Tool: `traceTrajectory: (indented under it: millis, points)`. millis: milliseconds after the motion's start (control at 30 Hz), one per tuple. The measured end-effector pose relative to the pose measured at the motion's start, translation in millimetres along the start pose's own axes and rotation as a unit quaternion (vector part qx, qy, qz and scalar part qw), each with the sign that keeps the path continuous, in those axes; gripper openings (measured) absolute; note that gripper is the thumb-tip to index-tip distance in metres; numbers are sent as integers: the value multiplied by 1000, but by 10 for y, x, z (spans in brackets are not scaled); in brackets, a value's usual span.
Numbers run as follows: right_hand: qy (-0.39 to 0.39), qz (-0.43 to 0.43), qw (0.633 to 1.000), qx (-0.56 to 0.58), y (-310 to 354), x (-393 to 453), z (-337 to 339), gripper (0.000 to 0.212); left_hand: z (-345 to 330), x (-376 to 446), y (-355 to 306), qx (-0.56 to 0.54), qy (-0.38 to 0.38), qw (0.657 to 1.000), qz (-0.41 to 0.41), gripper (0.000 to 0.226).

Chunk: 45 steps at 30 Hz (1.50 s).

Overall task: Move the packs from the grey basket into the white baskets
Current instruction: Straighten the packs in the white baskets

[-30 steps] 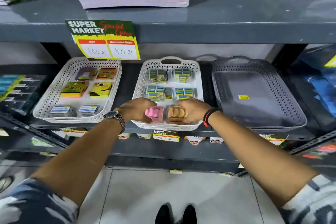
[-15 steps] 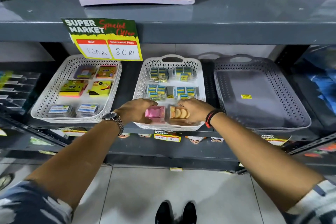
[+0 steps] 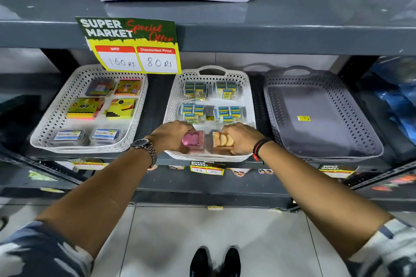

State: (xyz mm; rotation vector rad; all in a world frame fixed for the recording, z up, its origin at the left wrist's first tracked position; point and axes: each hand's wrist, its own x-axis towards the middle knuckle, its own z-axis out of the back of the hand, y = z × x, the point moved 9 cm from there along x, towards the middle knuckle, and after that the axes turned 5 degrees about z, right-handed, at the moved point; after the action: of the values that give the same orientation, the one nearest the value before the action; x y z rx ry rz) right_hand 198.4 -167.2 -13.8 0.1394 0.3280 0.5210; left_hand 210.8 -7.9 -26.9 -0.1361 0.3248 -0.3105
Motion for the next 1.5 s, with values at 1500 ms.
traceTrajectory:
  millis: [1500]
  points:
    - [-26, -27, 999, -38, -502, 839, 243, 68, 240, 855, 317, -1, -18, 1000, 10, 82]
